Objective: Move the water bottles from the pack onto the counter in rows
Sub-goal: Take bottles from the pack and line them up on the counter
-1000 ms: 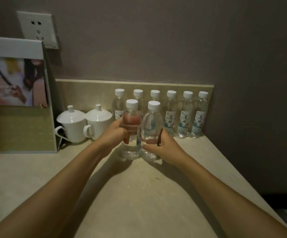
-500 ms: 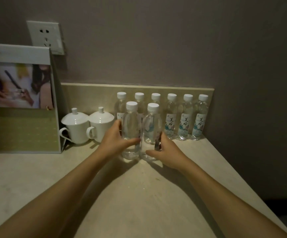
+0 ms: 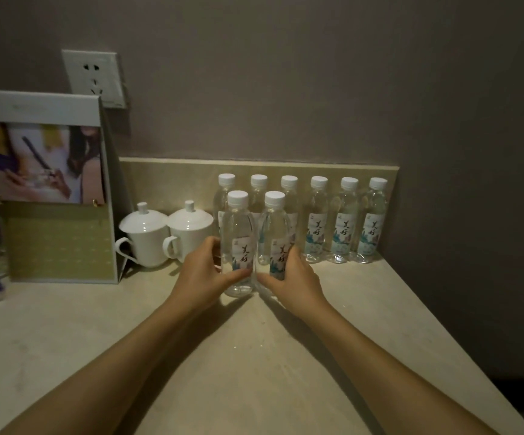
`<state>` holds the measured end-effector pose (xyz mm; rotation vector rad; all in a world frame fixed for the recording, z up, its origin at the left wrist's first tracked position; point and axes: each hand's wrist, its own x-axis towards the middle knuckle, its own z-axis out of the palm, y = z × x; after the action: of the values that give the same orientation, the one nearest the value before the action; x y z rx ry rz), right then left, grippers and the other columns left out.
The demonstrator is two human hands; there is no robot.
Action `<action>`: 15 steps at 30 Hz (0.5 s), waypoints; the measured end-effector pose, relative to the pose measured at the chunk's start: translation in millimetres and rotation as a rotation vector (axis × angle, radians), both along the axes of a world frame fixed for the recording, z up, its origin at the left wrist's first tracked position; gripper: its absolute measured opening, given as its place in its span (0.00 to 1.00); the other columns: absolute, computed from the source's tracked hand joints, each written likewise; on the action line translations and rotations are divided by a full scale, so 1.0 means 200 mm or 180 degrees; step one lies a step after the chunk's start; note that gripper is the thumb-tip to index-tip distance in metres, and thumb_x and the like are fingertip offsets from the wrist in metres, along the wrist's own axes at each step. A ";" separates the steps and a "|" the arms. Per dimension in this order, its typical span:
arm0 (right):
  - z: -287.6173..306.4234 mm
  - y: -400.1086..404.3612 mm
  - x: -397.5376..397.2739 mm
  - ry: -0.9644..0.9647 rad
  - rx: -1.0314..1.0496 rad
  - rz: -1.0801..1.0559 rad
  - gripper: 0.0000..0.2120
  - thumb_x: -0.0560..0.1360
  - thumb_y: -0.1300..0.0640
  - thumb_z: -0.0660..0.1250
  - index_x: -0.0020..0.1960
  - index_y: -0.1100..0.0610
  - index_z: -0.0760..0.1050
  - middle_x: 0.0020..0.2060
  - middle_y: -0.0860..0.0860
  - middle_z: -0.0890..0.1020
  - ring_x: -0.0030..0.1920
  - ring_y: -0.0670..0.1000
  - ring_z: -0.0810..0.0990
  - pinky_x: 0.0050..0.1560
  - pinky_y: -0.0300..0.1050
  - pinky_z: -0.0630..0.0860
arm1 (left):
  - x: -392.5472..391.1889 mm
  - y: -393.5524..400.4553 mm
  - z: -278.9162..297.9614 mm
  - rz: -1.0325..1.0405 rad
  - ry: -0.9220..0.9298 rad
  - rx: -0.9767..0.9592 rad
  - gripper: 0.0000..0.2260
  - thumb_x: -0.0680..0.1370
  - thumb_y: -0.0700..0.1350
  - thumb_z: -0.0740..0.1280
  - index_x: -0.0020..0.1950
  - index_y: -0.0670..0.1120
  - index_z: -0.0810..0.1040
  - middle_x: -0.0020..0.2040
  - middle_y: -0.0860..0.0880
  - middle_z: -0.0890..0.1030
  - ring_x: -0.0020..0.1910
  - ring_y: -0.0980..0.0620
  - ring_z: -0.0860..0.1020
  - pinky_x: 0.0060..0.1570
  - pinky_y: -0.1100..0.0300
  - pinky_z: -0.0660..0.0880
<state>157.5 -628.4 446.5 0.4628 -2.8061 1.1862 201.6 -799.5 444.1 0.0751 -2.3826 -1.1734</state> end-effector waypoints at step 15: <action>0.01 -0.14 -0.04 0.0184 0.0048 -0.0477 0.33 0.75 0.46 0.69 0.71 0.58 0.60 0.69 0.57 0.71 0.65 0.59 0.75 0.61 0.54 0.75 | -0.07 -0.02 -0.06 0.0179 0.0310 0.0193 0.25 0.72 0.46 0.75 0.67 0.46 0.74 0.61 0.49 0.79 0.56 0.57 0.77 0.50 0.72 0.72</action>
<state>149.6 -657.1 448.1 0.2771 -2.7468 1.1045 188.0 -802.9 432.4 0.1020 -2.2464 -1.1955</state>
